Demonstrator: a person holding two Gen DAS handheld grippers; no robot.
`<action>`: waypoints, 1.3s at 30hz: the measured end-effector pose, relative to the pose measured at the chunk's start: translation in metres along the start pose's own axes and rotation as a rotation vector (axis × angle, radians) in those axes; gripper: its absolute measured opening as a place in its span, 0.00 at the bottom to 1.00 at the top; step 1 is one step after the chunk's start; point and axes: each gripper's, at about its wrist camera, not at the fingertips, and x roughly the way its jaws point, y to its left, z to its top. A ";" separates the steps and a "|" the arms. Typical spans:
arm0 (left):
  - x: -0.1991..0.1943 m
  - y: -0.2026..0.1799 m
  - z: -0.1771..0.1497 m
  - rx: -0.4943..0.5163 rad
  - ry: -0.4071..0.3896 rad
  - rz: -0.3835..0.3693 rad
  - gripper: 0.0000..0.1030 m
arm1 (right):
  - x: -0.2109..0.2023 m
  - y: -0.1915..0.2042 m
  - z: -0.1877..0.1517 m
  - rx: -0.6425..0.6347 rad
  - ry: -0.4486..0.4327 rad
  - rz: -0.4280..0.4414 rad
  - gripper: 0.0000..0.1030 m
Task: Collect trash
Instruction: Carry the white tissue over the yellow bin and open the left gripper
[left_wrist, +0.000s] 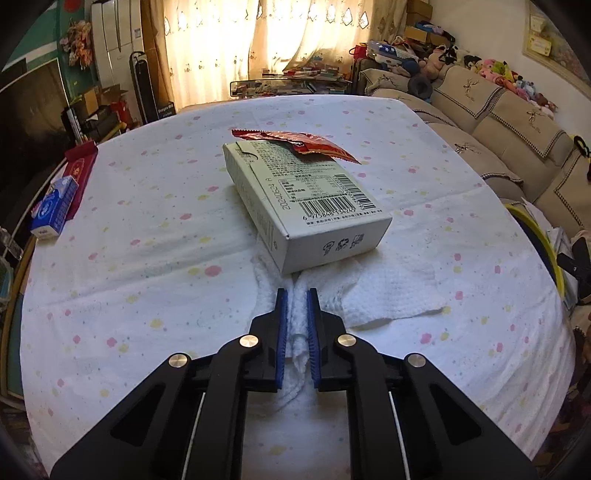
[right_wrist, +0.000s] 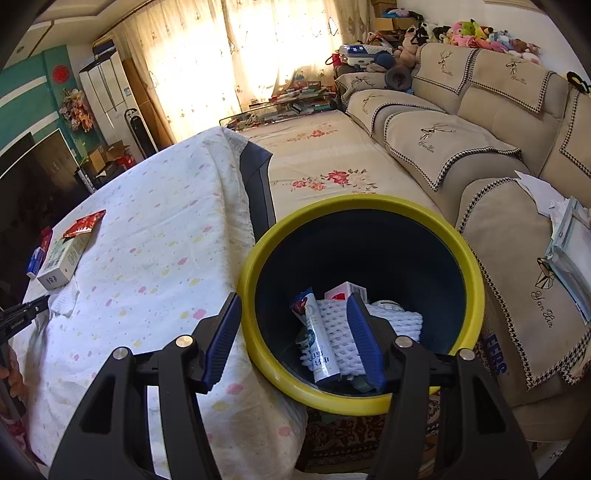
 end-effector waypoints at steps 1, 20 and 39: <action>-0.003 0.003 -0.002 -0.020 0.012 -0.027 0.09 | -0.003 -0.002 0.001 0.005 -0.005 0.002 0.55; -0.137 -0.058 -0.047 0.072 -0.118 -0.187 0.08 | -0.032 -0.008 0.004 0.026 -0.068 0.082 0.55; -0.116 -0.246 0.047 0.329 -0.154 -0.382 0.08 | -0.068 -0.094 -0.005 0.149 -0.159 0.006 0.55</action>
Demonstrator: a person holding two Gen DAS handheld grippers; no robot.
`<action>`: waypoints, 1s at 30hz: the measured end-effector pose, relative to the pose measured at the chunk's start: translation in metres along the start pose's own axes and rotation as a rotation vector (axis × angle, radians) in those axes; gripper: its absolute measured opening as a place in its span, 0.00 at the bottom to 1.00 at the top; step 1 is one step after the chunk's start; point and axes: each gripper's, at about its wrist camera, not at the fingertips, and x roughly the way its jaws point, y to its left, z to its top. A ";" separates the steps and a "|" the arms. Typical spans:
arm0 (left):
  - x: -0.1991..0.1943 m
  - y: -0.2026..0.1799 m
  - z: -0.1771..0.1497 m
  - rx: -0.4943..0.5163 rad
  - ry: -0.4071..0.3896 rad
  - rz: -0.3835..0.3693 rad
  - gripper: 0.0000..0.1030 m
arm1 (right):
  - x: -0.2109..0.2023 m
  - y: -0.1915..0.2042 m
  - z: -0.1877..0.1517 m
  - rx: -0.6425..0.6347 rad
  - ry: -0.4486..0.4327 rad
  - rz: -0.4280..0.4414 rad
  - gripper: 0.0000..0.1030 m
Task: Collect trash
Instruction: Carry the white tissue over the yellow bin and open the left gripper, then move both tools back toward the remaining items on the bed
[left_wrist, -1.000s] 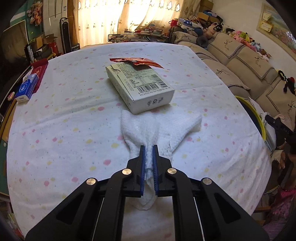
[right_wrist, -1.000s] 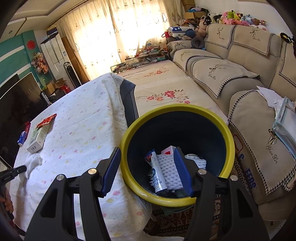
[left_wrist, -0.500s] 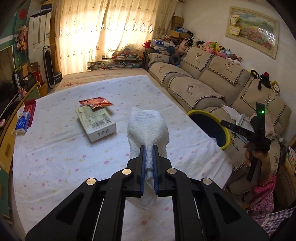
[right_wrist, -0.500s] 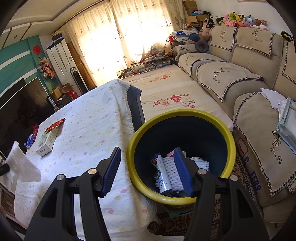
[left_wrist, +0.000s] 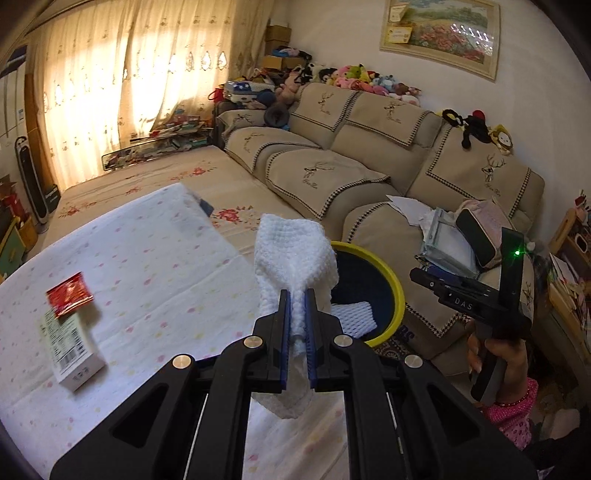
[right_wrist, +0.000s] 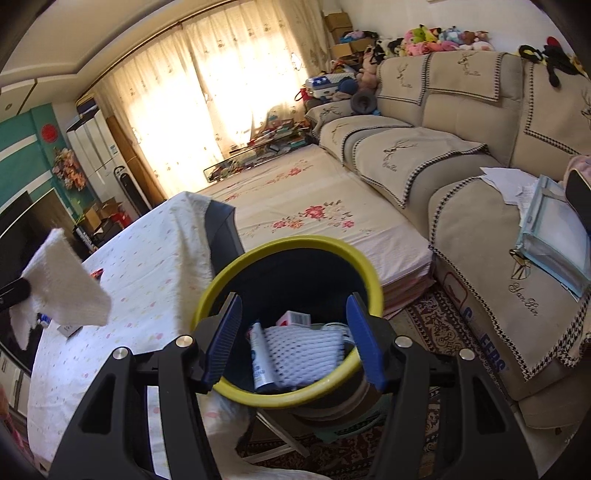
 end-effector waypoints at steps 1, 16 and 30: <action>0.014 -0.008 0.006 0.011 0.012 -0.012 0.08 | -0.002 -0.006 0.000 0.010 -0.003 -0.004 0.55; 0.196 -0.056 0.030 0.007 0.204 -0.060 0.17 | -0.008 -0.052 -0.001 0.101 -0.009 -0.049 0.58; 0.149 -0.018 0.016 -0.062 0.123 -0.062 0.70 | -0.002 -0.033 0.001 0.077 0.009 -0.026 0.59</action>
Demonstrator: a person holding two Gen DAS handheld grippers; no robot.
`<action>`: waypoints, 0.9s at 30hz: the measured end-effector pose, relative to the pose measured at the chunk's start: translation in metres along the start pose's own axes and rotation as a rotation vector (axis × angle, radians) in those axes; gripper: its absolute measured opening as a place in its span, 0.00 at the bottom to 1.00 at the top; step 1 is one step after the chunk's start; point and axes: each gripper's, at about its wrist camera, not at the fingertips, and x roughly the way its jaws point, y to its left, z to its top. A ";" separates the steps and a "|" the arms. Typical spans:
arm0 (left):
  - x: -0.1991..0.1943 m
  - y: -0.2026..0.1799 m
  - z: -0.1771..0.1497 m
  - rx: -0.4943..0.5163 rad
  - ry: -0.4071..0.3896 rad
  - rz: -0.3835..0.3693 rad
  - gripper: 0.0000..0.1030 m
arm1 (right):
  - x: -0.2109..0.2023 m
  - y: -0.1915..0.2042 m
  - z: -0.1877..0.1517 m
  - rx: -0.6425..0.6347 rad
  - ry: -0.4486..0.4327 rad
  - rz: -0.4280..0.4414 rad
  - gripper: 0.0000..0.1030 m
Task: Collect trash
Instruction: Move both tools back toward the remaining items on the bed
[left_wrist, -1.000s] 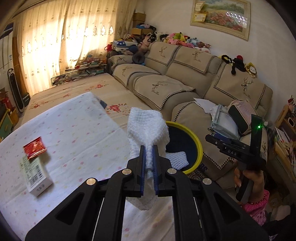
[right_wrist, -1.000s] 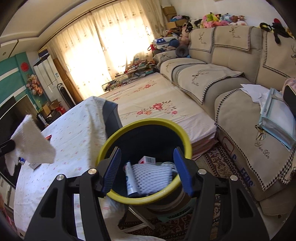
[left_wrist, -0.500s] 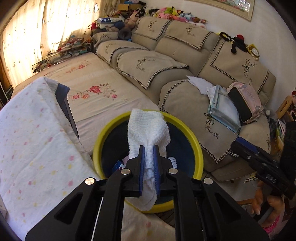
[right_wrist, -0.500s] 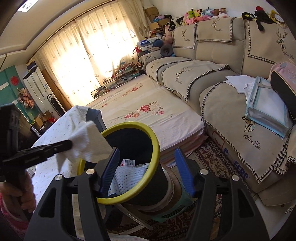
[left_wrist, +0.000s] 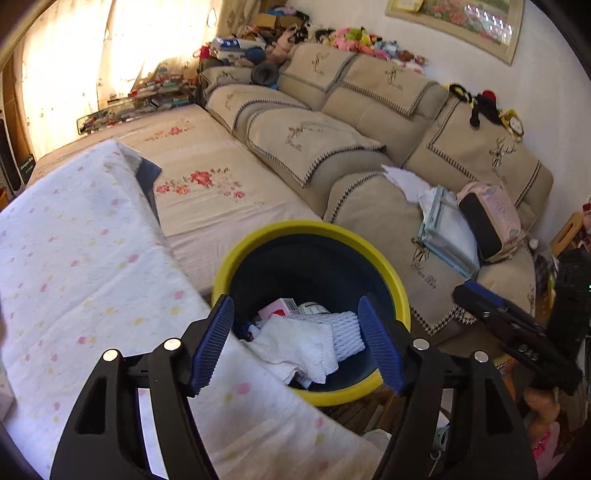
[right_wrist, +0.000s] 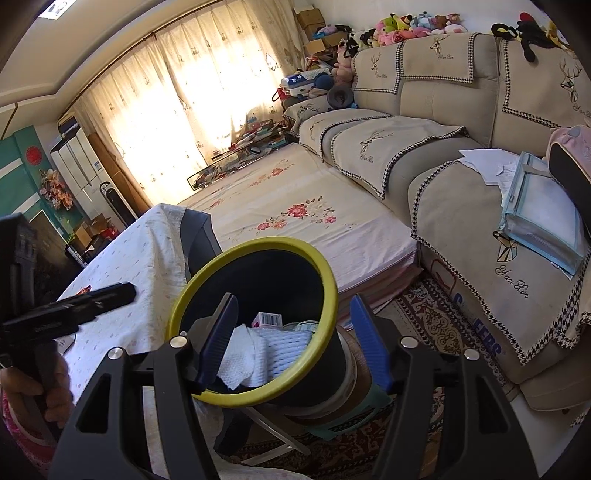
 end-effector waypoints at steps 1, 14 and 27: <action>-0.014 0.006 -0.002 -0.007 -0.027 0.005 0.72 | 0.000 0.003 0.000 -0.005 0.002 0.002 0.59; -0.182 0.165 -0.075 -0.257 -0.277 0.312 0.81 | 0.021 0.078 -0.002 -0.101 0.083 0.064 0.61; -0.233 0.330 -0.167 -0.551 -0.343 0.681 0.83 | 0.062 0.292 -0.003 -0.415 0.203 0.303 0.65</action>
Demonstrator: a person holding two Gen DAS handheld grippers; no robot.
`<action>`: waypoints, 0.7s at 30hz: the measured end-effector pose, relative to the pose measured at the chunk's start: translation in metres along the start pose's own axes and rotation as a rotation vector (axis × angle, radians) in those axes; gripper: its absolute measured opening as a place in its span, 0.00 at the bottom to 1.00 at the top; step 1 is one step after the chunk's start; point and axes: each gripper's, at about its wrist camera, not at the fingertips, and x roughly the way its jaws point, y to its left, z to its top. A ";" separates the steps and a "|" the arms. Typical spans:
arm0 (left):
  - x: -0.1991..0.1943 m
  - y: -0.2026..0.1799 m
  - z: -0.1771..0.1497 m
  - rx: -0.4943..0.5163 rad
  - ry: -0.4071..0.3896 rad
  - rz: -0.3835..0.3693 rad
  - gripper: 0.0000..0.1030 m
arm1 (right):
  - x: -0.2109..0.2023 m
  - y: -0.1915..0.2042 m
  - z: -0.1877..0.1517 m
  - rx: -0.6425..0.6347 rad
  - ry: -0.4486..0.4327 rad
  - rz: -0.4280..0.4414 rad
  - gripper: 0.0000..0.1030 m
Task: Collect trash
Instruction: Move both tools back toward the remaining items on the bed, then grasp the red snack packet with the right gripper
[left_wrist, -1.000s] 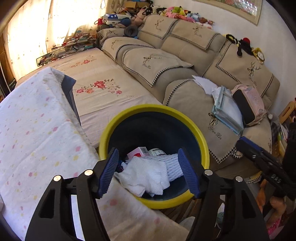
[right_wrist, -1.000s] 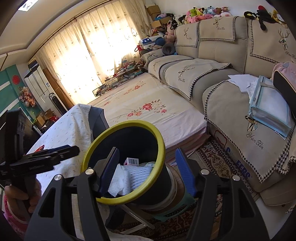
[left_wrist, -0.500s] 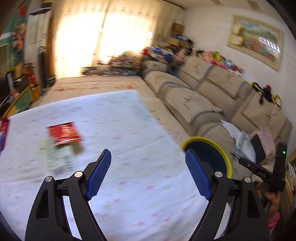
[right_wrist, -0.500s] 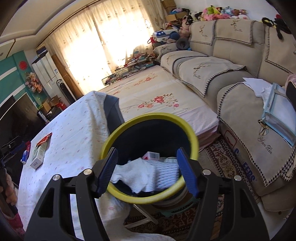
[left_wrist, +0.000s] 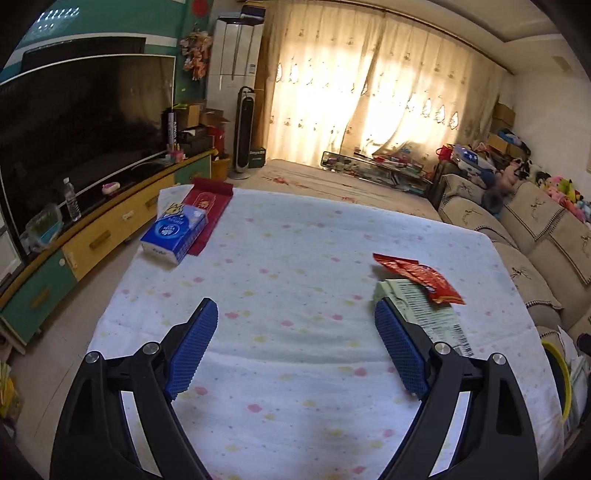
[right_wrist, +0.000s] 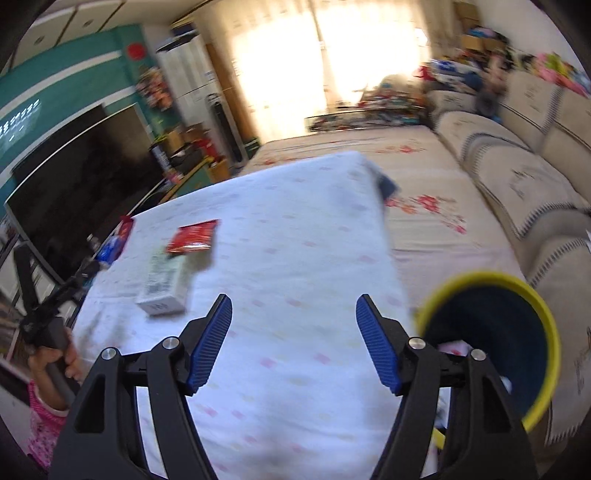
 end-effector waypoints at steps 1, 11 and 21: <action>0.005 0.005 0.000 -0.009 0.011 0.013 0.83 | 0.009 0.016 0.009 -0.033 0.007 0.012 0.66; 0.025 0.000 -0.012 0.003 0.061 0.021 0.85 | 0.139 0.131 0.089 -0.162 0.191 0.075 0.79; 0.034 -0.005 -0.013 0.018 0.081 0.012 0.85 | 0.238 0.153 0.106 -0.187 0.506 0.009 0.81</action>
